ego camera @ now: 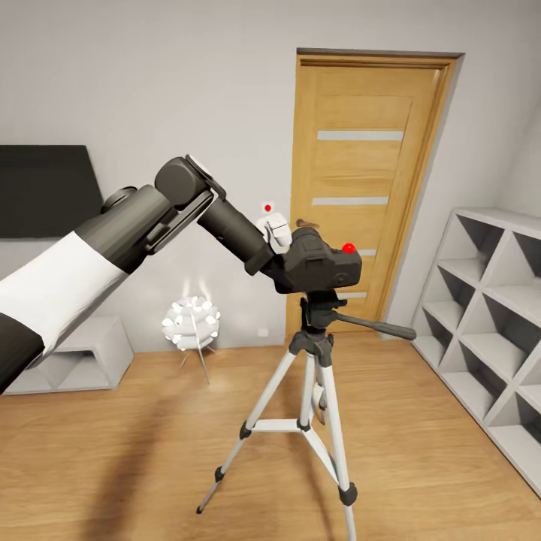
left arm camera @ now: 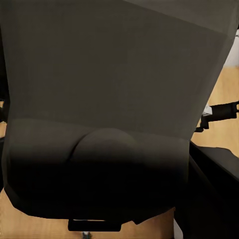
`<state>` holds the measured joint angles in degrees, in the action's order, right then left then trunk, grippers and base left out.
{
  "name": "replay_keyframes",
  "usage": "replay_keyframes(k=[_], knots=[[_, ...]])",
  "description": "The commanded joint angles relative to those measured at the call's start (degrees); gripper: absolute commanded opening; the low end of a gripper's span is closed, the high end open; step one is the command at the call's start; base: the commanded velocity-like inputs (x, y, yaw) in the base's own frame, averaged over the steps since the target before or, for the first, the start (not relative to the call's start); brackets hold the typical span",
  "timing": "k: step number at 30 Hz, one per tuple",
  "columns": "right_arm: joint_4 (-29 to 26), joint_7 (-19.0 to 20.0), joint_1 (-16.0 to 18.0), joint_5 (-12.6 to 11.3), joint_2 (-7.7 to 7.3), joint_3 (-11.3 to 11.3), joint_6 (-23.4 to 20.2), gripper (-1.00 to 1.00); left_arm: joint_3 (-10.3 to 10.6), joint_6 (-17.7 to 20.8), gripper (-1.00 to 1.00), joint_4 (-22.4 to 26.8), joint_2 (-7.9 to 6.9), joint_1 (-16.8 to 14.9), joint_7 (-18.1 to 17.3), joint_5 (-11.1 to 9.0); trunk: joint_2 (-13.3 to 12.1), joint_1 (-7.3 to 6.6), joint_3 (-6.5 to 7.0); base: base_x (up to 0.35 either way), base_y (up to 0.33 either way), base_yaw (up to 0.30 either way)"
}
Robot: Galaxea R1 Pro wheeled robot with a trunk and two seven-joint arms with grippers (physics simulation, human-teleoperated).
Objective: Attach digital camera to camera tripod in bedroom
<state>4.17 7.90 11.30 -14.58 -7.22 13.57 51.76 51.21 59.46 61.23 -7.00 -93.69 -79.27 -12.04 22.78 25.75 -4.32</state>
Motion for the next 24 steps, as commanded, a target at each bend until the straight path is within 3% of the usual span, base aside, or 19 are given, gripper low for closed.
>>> replay_keyframes(k=[1,24], knots=[[0.25,0.53,0.13,-0.62,0.01,0.23,0.31,1.0,0.12,0.54,-1.0,0.07,-0.09,-0.09,-0.09,-0.18,0.13,0.04,-0.13,0.0,0.155,-0.003],[0.22,0.53,0.13,-0.62,0.01,0.23,0.31,1.0,0.04,0.54,-1.0,0.28,0.04,-0.09,-0.09,-0.18,0.13,0.04,-0.13,0.034,0.044,0.0]])
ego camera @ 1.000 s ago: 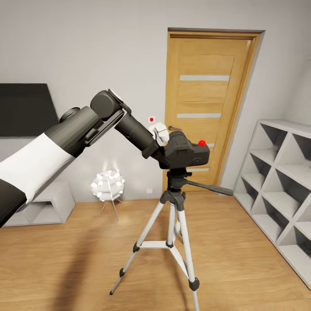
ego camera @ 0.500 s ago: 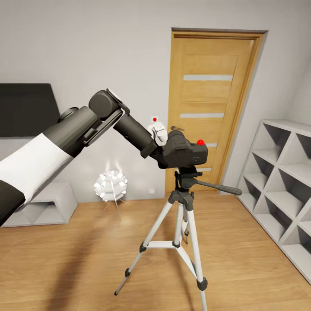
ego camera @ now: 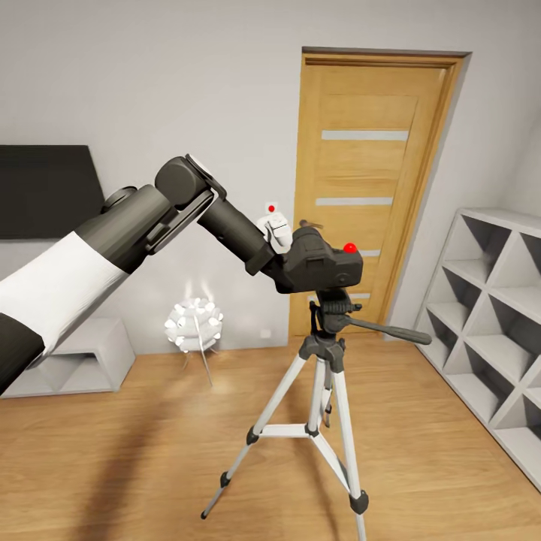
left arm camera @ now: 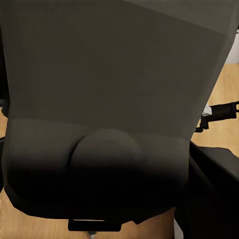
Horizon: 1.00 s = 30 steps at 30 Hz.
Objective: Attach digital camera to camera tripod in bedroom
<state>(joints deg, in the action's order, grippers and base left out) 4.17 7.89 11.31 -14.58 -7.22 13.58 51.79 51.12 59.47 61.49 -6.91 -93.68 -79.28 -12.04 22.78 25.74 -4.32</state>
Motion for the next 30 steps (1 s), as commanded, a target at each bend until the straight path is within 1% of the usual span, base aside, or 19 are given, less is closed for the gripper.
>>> replay_keyframes(k=[1,7,17,25,29,30], knots=[[0.24,0.54,0.12,-0.62,0.01,0.22,0.29,1.0,0.13,0.53,-1.0,0.03,-0.05,-0.1,-0.09,-0.18,0.14,0.04,-0.13,0.008,0.006,0.0],[0.24,0.54,0.12,-0.62,0.01,0.17,0.31,1.0,0.12,0.53,-1.0,0.03,0.04,-0.1,-0.09,-0.18,0.14,0.04,-0.13,0.003,0.002,-0.016],[0.25,0.63,0.12,-0.62,0.04,0.2,0.32,1.0,0.04,0.53,-1.0,0.03,0.05,-0.1,-0.09,-0.18,0.14,0.04,-0.13,0.0,0.0,-0.139],[0.32,0.98,0.08,-0.62,0.0,0.27,0.37,1.0,0.03,0.53,-1.0,0.03,0.05,-0.1,-0.09,-0.18,0.14,0.04,-0.13,0.0,0.0,-0.02],[0.36,2.42,0.03,-0.62,-0.65,0.29,0.46,1.0,0.03,0.53,-1.0,0.03,0.1,-0.1,-0.09,-0.18,0.14,0.04,-0.13,0.0,0.0,-0.002],[0.36,3.83,0.0,-0.62,-1.16,0.3,0.57,1.0,0.03,0.53,-1.0,0.02,0.12,-0.1,-0.09,-0.18,0.14,0.04,-0.13,0.0,0.0,0.0]])
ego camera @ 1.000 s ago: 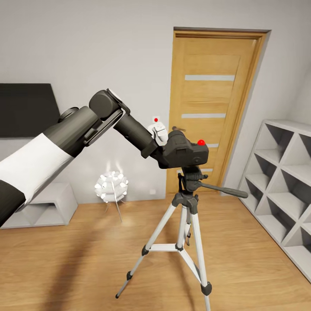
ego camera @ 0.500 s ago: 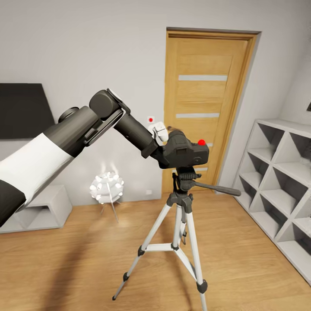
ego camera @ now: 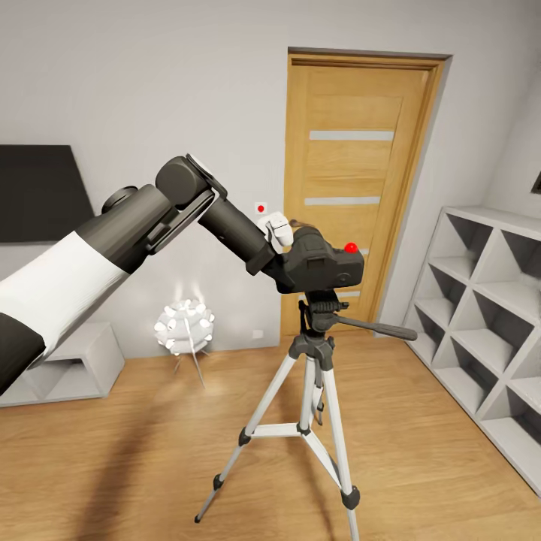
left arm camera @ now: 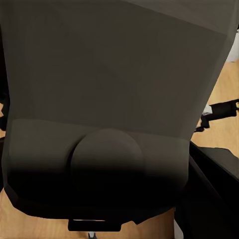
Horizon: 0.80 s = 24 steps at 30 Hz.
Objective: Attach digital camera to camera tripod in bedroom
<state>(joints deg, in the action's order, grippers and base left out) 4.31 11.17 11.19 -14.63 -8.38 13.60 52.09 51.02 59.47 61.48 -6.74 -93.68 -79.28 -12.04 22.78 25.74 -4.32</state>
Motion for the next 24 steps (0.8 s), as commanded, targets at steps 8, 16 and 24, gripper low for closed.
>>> replay_keyframes(k=[8,16,24], knots=[[0.25,15.1,-0.78,-0.57,-2.14,0.29,6.5,1.0,-0.09,0.53,-1.0,-0.26,-0.03,-0.1,-0.09,-0.24,0.14,0.04,-0.13,0.0,0.0,0.0],[0.16,18.15,-1.15,-0.57,-2.28,0.29,7.91,1.0,-2.24,0.53,-1.0,-2.69,0.06,-0.1,0.04,-0.27,0.14,0.04,-0.13,0.0,0.0,0.0],[-0.62,18.31,-1.17,-0.57,-2.26,0.19,7.91,1.0,-2.49,0.53,-1.0,-7.15,2.34,-0.17,0.09,-0.27,0.14,0.04,-0.13,0.0,0.0,0.0]])
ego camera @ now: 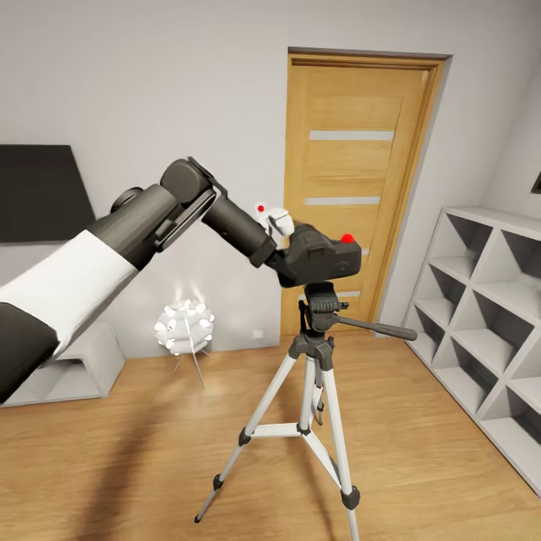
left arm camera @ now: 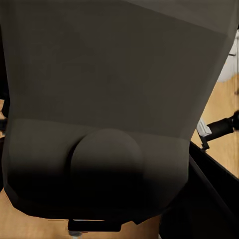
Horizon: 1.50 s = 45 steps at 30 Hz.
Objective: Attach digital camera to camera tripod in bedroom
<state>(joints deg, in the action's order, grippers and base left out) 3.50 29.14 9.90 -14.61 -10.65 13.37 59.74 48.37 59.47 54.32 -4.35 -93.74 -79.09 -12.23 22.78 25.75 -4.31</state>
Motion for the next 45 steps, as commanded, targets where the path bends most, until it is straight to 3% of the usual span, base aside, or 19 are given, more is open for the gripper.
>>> replay_keyframes(k=[1,7,20,45], knots=[[-0.68,0.33,0.12,-0.59,0.02,0.42,0.26,1.0,0.15,0.53,-1.0,-0.11,0.34,-0.11,-0.07,-0.08,0.14,0.04,-0.13,0.0,0.0,0.0],[-4.87,0.2,0.12,-0.59,0.02,0.53,0.26,1.0,0.22,0.53,-1.0,0.52,1.44,-0.12,-0.13,-0.02,0.14,0.04,-0.13,0.0,0.0,0.0],[-5.37,0.13,0.12,-0.59,0.02,0.6,0.26,1.0,0.31,0.53,-1.0,2.07,0.56,-0.09,-0.27,0.01,0.14,0.04,-0.13,0.019,0.008,0.0],[-5.26,0.13,0.12,-0.59,0.02,0.6,0.26,1.0,0.27,0.53,-1.0,3.86,0.8,-0.04,-0.12,0.01,0.14,0.04,-0.13,0.047,0.025,0.0]])
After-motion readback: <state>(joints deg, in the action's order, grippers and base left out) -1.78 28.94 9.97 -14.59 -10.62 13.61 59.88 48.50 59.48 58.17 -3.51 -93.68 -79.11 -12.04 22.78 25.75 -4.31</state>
